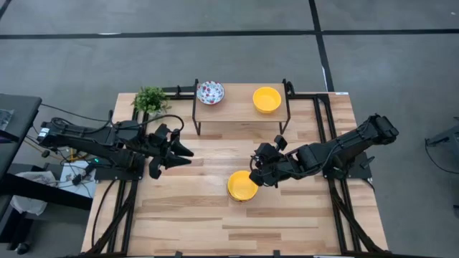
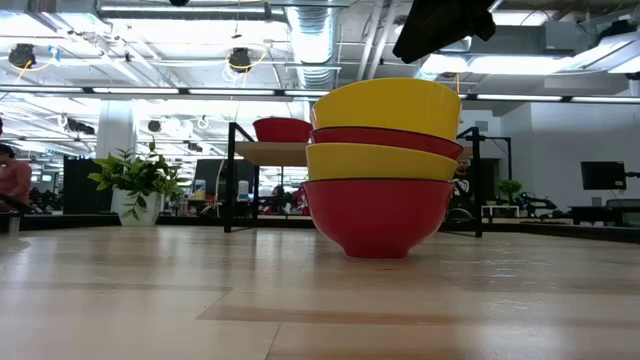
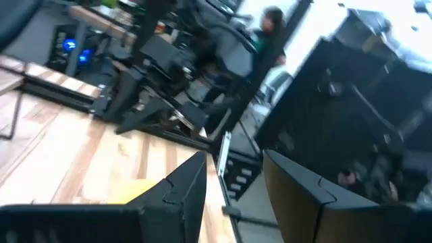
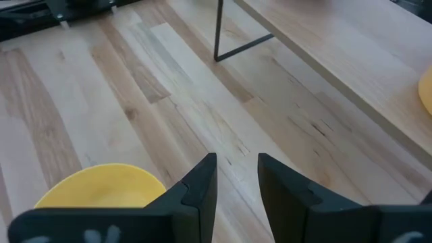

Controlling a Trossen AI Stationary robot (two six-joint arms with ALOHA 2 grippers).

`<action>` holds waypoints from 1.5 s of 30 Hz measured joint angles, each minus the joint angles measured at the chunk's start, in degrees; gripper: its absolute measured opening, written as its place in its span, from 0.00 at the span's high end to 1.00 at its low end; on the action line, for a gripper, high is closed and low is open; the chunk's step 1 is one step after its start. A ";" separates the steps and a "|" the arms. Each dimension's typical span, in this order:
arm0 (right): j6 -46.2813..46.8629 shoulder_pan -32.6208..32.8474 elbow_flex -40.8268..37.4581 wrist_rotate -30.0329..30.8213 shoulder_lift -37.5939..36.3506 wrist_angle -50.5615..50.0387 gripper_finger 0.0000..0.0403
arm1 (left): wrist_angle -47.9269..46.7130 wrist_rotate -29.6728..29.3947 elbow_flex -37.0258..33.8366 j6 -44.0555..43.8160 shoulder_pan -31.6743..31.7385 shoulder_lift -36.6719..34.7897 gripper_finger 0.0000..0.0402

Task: Pick & Place Mini bowls
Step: Stack the yellow bowl on top of the other yellow bowl on the shelf

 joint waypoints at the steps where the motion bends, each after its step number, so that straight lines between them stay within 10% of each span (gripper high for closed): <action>1: -0.09 0.00 0.00 0.00 0.00 0.01 0.76 | 0.55 -1.29 0.00 -1.82 0.00 0.01 0.64; 21: -6.42 -4.75 0.00 -6.41 0.00 1.55 0.76 | 10.76 -5.62 0.09 -5.99 0.00 -0.09 0.64; 34: -27.13 -11.95 0.04 -41.28 2.58 1.96 0.76 | 1.16 -2.87 0.09 10.05 0.07 -0.07 0.64; 45: -22.63 -10.62 -0.04 -41.31 8.19 -7.34 0.76 | 0.55 -2.87 0.09 9.86 0.07 -0.05 0.64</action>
